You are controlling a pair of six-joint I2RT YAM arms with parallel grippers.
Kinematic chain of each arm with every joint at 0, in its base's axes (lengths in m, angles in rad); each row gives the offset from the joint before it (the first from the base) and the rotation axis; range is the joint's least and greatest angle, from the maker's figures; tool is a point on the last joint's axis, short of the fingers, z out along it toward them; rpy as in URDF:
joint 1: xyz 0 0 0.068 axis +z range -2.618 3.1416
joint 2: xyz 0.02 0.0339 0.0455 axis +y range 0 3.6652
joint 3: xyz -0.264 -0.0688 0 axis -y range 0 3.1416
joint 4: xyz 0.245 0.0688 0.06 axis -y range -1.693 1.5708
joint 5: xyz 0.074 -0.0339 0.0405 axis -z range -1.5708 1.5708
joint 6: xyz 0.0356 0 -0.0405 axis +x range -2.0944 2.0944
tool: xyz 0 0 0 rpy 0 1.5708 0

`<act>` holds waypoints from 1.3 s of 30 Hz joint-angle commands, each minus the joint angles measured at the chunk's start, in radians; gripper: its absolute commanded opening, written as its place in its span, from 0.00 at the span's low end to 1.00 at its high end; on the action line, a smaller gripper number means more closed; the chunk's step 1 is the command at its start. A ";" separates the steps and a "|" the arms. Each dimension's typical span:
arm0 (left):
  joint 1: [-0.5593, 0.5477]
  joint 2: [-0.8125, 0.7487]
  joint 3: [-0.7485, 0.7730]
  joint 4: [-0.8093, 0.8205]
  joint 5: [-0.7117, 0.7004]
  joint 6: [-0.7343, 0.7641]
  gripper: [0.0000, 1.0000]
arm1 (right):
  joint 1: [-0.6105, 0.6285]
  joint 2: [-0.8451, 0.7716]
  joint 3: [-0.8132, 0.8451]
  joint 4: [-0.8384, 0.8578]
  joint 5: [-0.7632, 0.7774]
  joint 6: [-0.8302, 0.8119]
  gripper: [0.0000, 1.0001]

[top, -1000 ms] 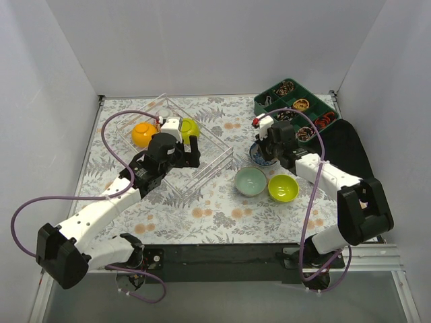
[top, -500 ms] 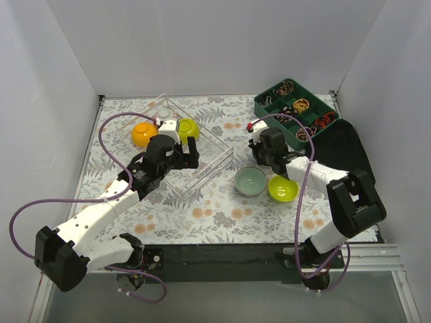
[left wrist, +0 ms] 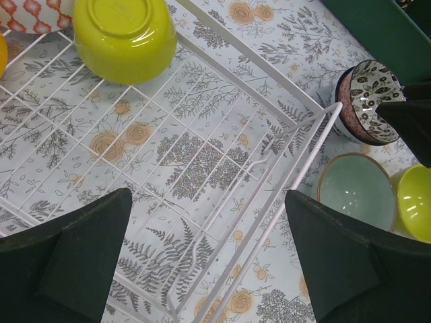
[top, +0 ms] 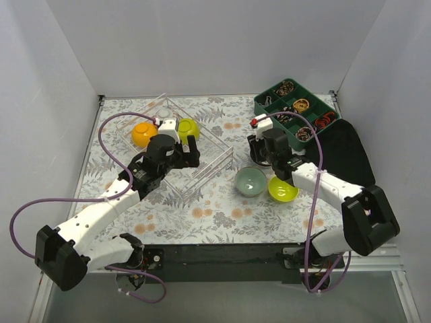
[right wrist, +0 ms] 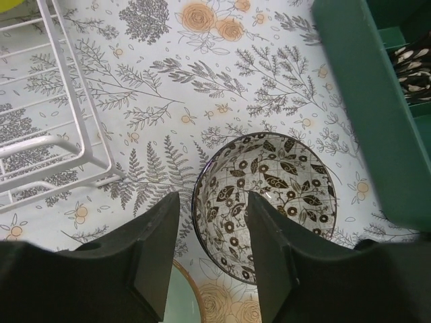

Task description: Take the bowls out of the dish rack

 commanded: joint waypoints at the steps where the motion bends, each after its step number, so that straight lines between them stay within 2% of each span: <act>1: 0.017 0.022 0.019 0.011 -0.017 -0.041 0.98 | 0.003 -0.106 -0.026 0.013 0.014 0.046 0.55; 2: 0.023 0.038 0.033 0.008 -0.015 -0.062 0.98 | 0.003 -0.123 -0.029 0.006 0.011 0.051 0.60; 7: 0.106 0.102 0.080 0.004 0.026 -0.148 0.98 | 0.003 -0.271 -0.065 -0.057 -0.014 0.076 0.71; 11: 0.250 0.162 0.102 0.050 0.141 -0.243 0.98 | 0.003 -0.373 -0.098 -0.106 -0.029 0.105 0.77; 14: 0.334 0.219 0.105 0.105 0.228 -0.316 0.98 | 0.003 -0.461 -0.128 -0.139 -0.046 0.125 0.80; 21: 0.451 0.395 0.128 0.217 0.362 -0.435 0.98 | 0.003 -0.588 -0.187 -0.206 -0.080 0.142 0.81; 31: 0.491 0.549 0.143 0.356 0.388 -0.560 0.98 | 0.003 -0.676 -0.227 -0.269 -0.069 0.114 0.81; 39: 0.491 0.627 0.150 0.396 0.397 -0.645 0.98 | 0.003 -0.683 -0.226 -0.268 -0.069 0.099 0.81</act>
